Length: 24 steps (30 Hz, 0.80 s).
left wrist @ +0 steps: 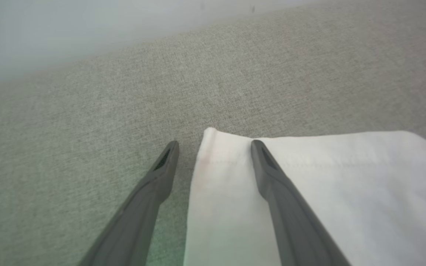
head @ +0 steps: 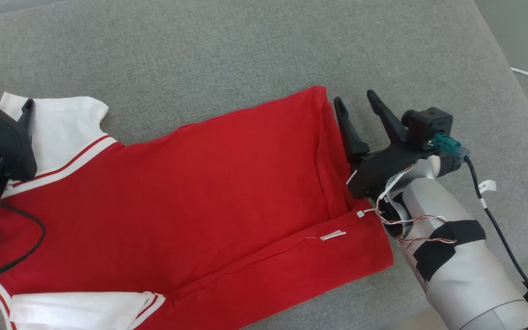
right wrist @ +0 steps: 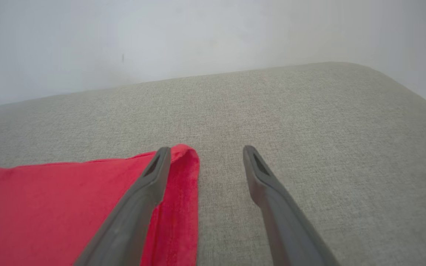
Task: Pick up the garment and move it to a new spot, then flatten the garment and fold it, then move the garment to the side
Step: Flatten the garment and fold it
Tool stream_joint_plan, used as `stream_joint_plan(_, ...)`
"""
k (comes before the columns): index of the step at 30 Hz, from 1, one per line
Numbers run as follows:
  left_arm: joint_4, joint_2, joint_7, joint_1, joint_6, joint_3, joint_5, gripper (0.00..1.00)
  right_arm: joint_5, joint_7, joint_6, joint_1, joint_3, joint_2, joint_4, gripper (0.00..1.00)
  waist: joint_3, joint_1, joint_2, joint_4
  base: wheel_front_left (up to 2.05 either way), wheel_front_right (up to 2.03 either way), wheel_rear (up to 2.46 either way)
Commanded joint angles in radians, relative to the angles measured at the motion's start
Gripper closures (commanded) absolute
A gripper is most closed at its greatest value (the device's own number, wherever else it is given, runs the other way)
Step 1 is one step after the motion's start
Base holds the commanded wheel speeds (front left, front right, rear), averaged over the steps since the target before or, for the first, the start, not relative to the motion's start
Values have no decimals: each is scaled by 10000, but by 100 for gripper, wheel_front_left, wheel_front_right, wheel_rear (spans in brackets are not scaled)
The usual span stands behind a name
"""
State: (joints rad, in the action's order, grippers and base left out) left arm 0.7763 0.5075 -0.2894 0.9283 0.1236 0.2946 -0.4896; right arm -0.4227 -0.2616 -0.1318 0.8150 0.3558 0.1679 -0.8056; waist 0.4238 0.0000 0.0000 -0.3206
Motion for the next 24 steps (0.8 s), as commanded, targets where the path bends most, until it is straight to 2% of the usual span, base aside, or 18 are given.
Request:
stream_joint_plan(1, 155, -106, -161, 61, 7, -40, -166, 0, -132, -41, 25, 152, 146, -107, -95, 0, 60, 0, 0, -39, 0, 0, 0)
stream_joint_plan(2, 232, -120, -257, 47, 5, -49, -233, 0, -203, -37, 25, 191, 235, -131, -162, 0, 76, 0, 0, -54, 0, 0, 0)
stream_joint_plan(3, 279, -115, -299, 67, 8, -47, -282, 7, -270, -32, 25, 248, 306, -151, -222, 0, 92, 0, 0, -66, 0, 0, 0)
stream_joint_plan(4, 318, -122, -295, 87, 9, -69, -319, 53, -358, 17, 25, 311, 395, -190, -281, 0, 109, 0, 0, -70, 0, 0, 0)
stream_joint_plan(5, 318, -122, -295, 87, 9, -69, -319, 53, -358, 17, 25, 311, 395, -190, -281, 0, 109, 0, 0, -70, 0, 0, 0)
stream_joint_plan(6, 362, -151, -324, 81, 14, -70, -366, 100, -472, 72, 25, 375, 473, -234, -343, 0, 113, 0, 0, -67, 0, 0, 0)
stream_joint_plan(18, -114, -416, 698, 170, 68, 87, -563, 100, -1936, 1538, 25, 1131, 825, -169, -1314, 0, -141, 0, 0, 483, 0, 0, 0)
stream_joint_plan(23, -402, -556, 859, 269, 79, 279, -599, 100, -2268, 1731, 25, 1392, 936, -47, -1595, 0, -58, 0, 0, 738, 0, 0, 0)
stream_joint_plan(24, -454, -570, 872, 294, 58, 315, -612, 100, -2320, 1795, 25, 1427, 959, -10, -1678, 13, -36, 0, 0, 778, 0, 0, 0)
